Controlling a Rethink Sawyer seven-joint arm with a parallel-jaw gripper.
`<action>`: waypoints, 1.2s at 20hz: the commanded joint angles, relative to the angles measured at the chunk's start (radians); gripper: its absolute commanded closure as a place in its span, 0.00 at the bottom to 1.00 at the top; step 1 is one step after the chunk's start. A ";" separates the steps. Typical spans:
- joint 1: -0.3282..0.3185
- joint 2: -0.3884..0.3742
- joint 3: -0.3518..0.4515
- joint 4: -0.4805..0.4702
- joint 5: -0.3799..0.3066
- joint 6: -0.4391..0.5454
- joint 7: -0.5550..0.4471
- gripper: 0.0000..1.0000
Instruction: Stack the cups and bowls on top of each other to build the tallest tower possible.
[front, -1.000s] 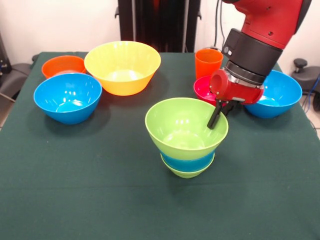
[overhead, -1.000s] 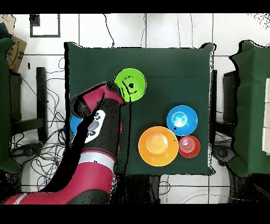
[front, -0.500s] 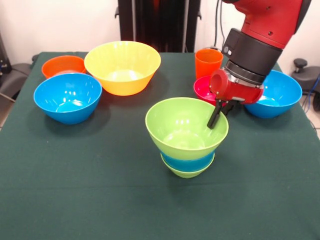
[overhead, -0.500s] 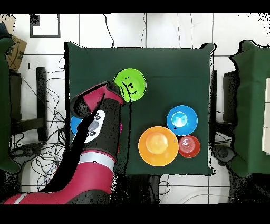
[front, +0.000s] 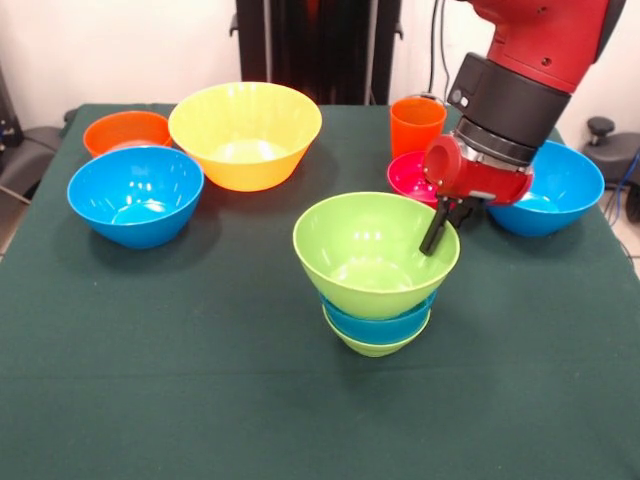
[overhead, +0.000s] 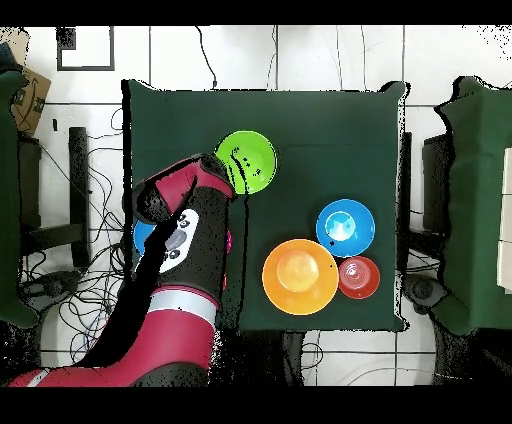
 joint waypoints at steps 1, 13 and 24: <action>-0.019 -0.034 0.119 0.039 0.028 0.067 0.027 1.00; -0.020 -0.034 0.124 0.031 0.027 0.090 0.021 0.00; -0.043 -0.113 0.127 0.057 0.049 0.171 -0.018 0.00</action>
